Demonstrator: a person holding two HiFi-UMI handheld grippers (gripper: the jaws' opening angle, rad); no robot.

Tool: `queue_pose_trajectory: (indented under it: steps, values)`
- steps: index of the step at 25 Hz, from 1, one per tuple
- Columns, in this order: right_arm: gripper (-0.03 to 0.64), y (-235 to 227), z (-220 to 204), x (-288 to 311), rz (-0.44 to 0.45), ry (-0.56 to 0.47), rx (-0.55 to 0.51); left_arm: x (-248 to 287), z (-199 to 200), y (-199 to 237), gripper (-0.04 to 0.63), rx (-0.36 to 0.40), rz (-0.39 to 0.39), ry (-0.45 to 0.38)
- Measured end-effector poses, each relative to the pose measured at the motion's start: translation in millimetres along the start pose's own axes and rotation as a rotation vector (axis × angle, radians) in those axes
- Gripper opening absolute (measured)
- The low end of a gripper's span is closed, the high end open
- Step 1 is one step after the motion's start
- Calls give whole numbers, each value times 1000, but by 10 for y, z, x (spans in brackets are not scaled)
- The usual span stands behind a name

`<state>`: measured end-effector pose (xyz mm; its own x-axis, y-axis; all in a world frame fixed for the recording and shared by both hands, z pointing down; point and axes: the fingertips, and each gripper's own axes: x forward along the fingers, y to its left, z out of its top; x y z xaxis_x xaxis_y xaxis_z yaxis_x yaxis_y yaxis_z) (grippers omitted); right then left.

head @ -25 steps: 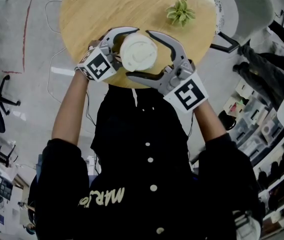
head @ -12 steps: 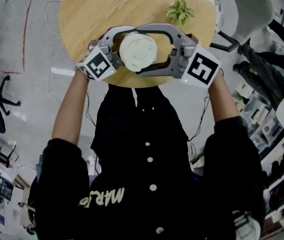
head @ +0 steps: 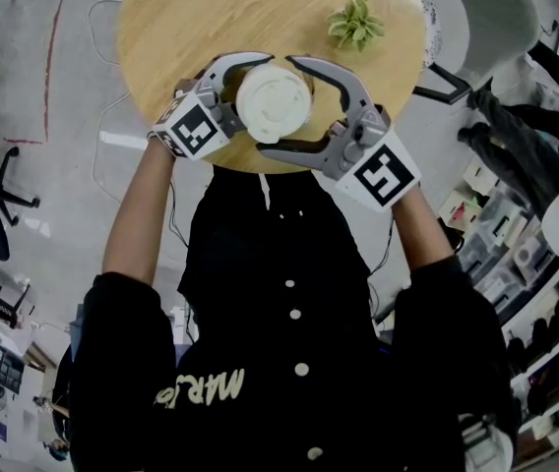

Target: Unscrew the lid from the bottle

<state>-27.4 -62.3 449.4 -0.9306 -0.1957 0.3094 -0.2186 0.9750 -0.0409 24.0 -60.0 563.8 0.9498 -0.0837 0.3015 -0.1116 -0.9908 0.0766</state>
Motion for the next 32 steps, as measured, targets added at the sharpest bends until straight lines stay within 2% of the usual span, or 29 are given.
queue_pose_trajectory:
  steps: [2, 5, 6, 9, 13, 15, 22, 32]
  values:
    - [489, 6, 14, 39, -50, -14, -6, 0, -1, -2, 373, 0, -2, 2]
    - [487, -10, -4, 102, -79, -9, -36, -1, 1, 0, 373, -1, -2, 4]
    - [459, -17, -15, 113, -79, -2, -49, -2, -3, -3, 373, 0, -3, 6]
    - [462, 7, -21, 121, -10, 3, -91, 1, -2, -10, 373, 3, -6, 7]
    - [459, 59, 13, 92, 197, -33, -139, 1, 10, -3, 373, -1, 0, 3]
    - [459, 46, 7, 91, 252, -33, -127, 1, 8, 16, 373, -9, 10, 1]
    - [457, 72, -20, 70, 256, -29, -126, 8, -4, 1, 373, 12, 2, 10]
    - [457, 80, -43, 22, 320, -19, -148, 54, -2, -4, 373, 24, -9, 17]
